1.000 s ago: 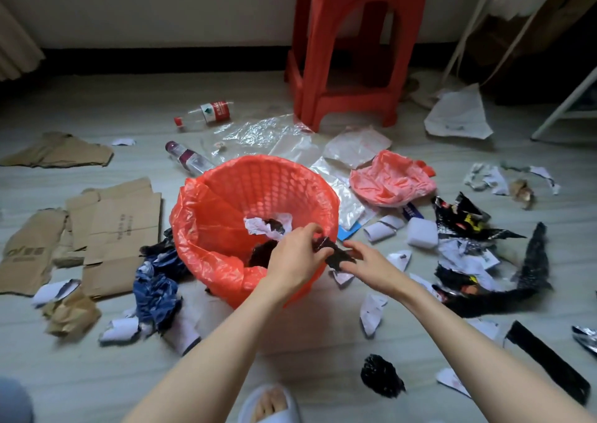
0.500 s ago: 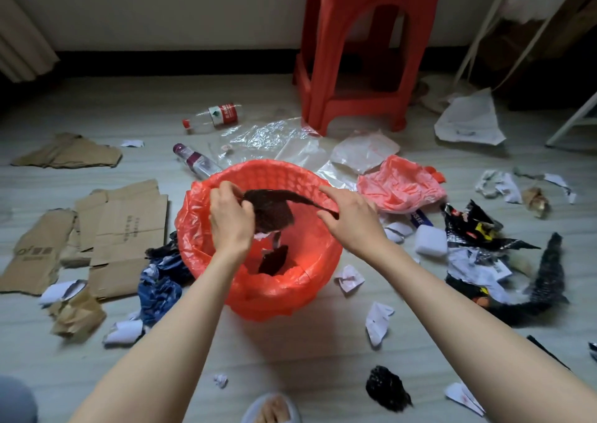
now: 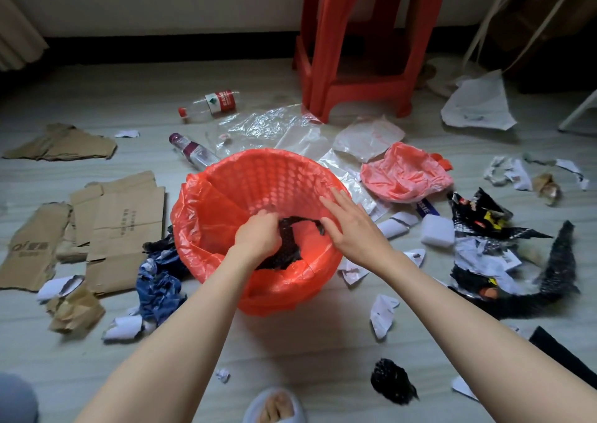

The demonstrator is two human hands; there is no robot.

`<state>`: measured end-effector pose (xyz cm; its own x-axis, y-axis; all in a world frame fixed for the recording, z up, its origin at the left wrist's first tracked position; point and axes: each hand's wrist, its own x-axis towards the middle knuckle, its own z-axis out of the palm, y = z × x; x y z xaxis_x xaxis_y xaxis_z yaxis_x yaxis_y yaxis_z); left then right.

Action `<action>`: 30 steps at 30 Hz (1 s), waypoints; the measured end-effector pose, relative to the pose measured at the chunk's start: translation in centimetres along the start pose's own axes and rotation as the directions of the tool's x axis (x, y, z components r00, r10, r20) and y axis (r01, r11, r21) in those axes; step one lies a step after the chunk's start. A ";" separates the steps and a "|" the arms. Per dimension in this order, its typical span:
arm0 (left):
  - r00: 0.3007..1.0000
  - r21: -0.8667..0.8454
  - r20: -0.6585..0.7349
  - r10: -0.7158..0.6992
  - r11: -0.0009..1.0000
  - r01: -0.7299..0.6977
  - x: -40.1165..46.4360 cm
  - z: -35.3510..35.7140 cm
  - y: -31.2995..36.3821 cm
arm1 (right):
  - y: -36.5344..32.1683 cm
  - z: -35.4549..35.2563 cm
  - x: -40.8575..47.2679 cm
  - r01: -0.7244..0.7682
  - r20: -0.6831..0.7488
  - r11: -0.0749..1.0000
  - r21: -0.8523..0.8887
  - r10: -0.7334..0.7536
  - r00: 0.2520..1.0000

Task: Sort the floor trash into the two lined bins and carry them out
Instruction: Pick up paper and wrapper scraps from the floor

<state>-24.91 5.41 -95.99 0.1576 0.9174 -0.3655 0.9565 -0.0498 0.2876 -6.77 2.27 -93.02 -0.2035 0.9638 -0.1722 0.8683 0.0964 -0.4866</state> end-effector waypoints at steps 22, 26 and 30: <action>0.881 0.126 0.095 0.464 0.872 -0.473 -1.5 10.9 16.4 | 15.9 6.4 -13.6 -0.512 0.243 0.857 0.058 0.485 0.840; 0.903 0.033 0.226 0.366 0.923 -0.382 -1.7 18.0 14.6 | 16.6 11.7 -15.8 -0.459 0.436 0.887 -0.043 0.431 0.790; 0.929 -0.022 0.206 0.308 0.950 -0.310 -1.7 21.5 13.7 | 17.1 13.8 -15.5 -0.322 0.391 0.930 -0.175 0.366 0.844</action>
<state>-6.78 -5.34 -110.46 0.4918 0.7551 -0.4335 0.8546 -0.3232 0.4065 5.02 -14.50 -110.54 -0.0310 0.7519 -0.6585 0.9526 -0.1773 -0.2472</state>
